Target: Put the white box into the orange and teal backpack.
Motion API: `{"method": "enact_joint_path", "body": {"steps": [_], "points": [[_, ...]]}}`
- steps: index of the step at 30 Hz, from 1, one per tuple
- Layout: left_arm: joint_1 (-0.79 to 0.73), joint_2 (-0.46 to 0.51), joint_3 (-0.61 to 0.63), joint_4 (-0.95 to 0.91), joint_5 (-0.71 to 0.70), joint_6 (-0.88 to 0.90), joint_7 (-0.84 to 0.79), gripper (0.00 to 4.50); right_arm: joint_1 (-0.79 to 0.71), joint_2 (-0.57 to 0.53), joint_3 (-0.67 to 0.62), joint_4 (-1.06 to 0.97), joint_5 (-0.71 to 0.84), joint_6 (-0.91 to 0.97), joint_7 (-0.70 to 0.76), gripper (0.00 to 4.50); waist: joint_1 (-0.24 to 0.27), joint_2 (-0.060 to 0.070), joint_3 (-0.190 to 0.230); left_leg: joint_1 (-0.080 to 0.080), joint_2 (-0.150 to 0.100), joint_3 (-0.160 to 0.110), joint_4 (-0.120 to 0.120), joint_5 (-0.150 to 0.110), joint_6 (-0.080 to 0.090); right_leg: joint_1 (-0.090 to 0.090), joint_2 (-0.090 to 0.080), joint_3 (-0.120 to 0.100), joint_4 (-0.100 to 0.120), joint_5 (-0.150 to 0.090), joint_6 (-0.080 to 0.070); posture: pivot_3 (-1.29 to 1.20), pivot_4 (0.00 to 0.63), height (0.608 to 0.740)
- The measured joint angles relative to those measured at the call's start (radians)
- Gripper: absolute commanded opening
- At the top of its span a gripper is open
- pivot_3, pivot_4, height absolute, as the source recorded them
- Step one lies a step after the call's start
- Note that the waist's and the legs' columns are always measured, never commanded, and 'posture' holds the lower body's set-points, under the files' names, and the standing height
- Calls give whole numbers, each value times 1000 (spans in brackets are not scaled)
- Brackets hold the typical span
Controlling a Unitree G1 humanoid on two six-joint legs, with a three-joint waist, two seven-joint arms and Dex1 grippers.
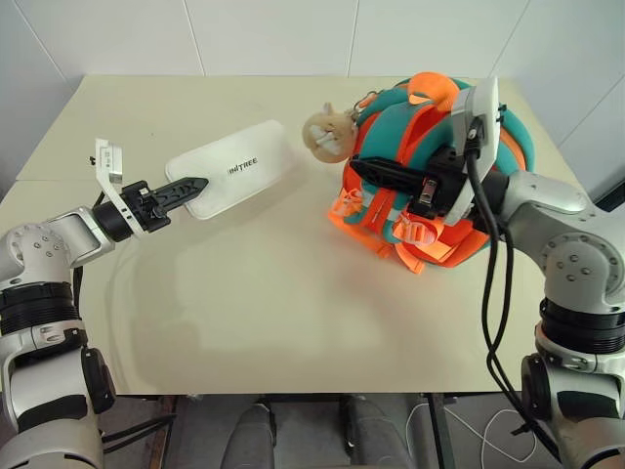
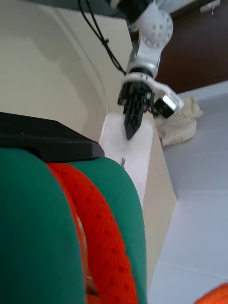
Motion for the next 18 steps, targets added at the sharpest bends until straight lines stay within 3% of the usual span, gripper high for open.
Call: {"method": "enact_joint_path", "body": {"steps": [12,18], "points": [[-75,32,-36,87,67,-41,-62,1269,6,-128,-22,-92,269,37,108,0,2,0,0,0,0,0,2,0,1,0,0,0,1,0,0,0,150,740],[-81,32,-47,112,82,-56,-80,1269,32,-193,-22,-116,291,23,193,0,2,0,0,-1,0,0,3,0,1,0,0,0,1,0,0,0,150,740]]}}
